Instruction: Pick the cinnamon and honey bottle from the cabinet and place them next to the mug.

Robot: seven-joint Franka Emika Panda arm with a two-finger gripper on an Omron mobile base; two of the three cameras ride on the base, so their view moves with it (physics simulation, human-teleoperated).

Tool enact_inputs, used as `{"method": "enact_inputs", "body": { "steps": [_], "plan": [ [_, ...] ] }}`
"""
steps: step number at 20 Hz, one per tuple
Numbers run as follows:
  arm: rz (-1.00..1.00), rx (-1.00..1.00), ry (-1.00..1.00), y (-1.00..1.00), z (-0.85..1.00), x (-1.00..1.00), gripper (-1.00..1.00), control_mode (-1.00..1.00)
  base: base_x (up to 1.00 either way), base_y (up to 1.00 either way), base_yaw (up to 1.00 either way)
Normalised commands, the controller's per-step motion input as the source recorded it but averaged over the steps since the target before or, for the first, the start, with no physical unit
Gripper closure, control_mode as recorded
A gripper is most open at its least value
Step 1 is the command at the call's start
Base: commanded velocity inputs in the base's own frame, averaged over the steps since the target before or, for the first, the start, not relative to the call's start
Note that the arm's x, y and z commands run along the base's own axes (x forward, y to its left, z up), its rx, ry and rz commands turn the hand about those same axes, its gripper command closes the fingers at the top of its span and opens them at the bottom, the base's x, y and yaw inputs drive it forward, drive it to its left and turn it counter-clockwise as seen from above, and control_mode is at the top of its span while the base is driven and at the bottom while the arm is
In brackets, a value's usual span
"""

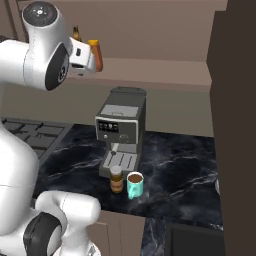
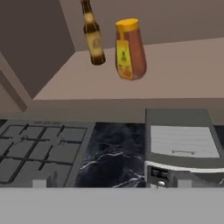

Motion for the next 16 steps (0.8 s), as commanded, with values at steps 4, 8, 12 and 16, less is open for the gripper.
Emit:
{"method": "enact_inputs", "body": {
  "steps": [4,8,12,16],
  "plan": [
    [0.01,0.00,-0.12,0.09,0.00,0.45,-1.00,-1.00,0.00,0.00,0.00],
    [0.09,0.00,-0.09,0.00,0.00,0.23,-1.00,-1.00,0.00,0.00,0.00],
    [0.11,0.00,-0.09,0.00,0.00,0.23,-1.00,-1.00,0.00,0.00,0.00],
    [0.10,0.00,-0.05,0.00,0.00,0.28,-1.00,-1.00,0.00,0.00,0.00]
  ]
}}
